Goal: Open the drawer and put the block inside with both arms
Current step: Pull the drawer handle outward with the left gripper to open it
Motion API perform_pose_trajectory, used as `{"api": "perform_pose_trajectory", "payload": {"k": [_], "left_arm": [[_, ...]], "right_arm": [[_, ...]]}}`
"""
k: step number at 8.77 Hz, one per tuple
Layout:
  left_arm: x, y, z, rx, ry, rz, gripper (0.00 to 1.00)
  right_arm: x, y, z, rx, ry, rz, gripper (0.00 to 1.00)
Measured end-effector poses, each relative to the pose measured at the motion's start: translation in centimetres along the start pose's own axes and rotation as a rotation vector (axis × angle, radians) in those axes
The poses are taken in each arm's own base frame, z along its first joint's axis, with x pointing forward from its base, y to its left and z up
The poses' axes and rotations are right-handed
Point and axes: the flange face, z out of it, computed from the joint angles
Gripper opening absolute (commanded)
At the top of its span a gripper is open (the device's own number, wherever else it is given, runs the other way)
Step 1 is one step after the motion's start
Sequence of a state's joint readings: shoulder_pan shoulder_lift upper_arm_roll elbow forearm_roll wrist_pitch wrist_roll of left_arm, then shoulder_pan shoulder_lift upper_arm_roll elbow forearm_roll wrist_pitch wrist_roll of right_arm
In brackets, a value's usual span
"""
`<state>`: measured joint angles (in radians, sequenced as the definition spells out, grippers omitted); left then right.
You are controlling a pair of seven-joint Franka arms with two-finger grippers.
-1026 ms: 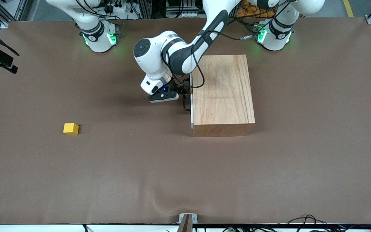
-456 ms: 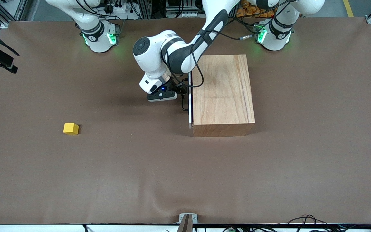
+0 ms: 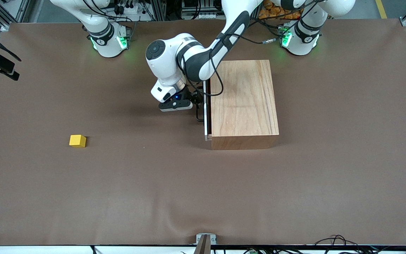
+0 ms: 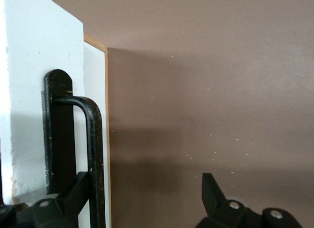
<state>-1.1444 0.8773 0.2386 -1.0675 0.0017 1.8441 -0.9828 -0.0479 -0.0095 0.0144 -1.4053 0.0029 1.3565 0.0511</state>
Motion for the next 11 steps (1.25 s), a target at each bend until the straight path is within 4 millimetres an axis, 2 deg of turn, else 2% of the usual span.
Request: {"api": "perform_pose_trajectory", "payload": {"k": [11], "left_arm": [[0.33,0.9,-0.76,-0.095,0.018,-0.013,1.0]], "right_arm": [[0.0,0.0,0.0,0.0,0.0,0.0,1.0]]}}
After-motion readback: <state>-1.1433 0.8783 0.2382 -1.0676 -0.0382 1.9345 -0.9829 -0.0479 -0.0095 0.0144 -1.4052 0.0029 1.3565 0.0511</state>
